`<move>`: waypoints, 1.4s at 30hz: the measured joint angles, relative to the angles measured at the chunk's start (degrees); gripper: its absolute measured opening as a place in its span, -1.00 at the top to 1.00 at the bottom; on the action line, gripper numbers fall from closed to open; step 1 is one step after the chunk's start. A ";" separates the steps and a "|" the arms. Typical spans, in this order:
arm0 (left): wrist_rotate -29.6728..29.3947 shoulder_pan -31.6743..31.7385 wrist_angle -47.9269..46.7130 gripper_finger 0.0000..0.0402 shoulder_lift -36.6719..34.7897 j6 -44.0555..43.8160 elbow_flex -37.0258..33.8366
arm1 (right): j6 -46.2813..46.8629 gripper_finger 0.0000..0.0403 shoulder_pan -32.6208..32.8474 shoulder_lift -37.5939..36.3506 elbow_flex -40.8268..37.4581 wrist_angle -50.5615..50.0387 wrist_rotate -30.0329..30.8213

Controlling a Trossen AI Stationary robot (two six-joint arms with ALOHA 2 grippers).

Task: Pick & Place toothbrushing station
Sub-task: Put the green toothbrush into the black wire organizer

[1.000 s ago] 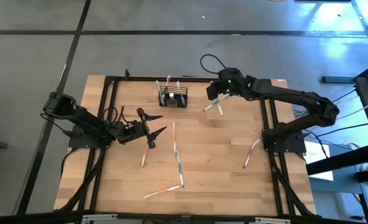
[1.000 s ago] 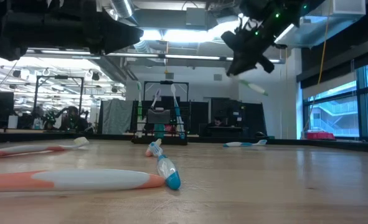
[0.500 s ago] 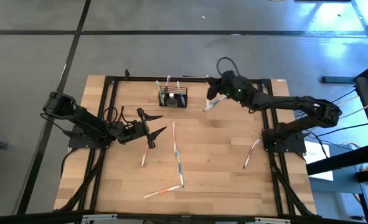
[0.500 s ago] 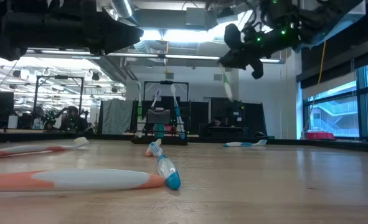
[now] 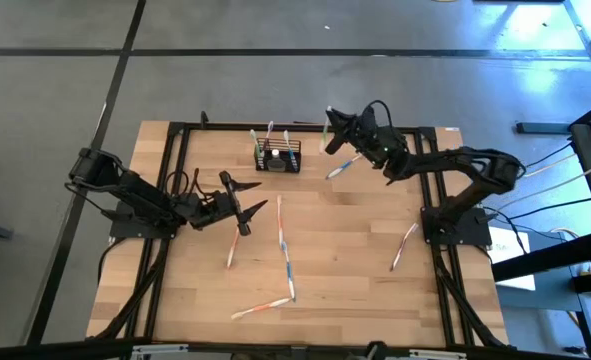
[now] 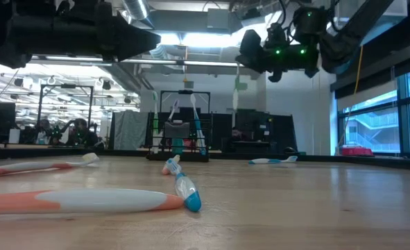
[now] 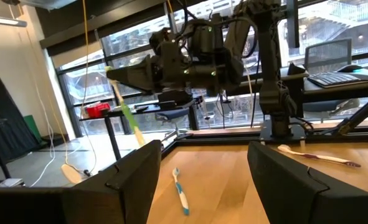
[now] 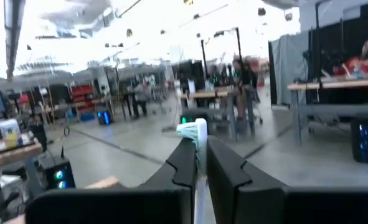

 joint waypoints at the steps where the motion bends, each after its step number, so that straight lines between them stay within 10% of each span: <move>1: 0.00 0.00 0.00 -0.18 0.00 0.00 0.00 | -0.01 0.89 -0.48 0.94 0.04 1.81 -0.78; 19: -0.01 0.00 -0.49 -0.18 0.00 0.00 0.00 | -3.23 0.88 -3.26 15.15 16.29 4.14 -11.69; 42: -0.02 0.00 -0.81 -0.18 0.00 0.00 0.00 | -3.60 0.87 -3.10 23.02 18.36 2.84 -14.91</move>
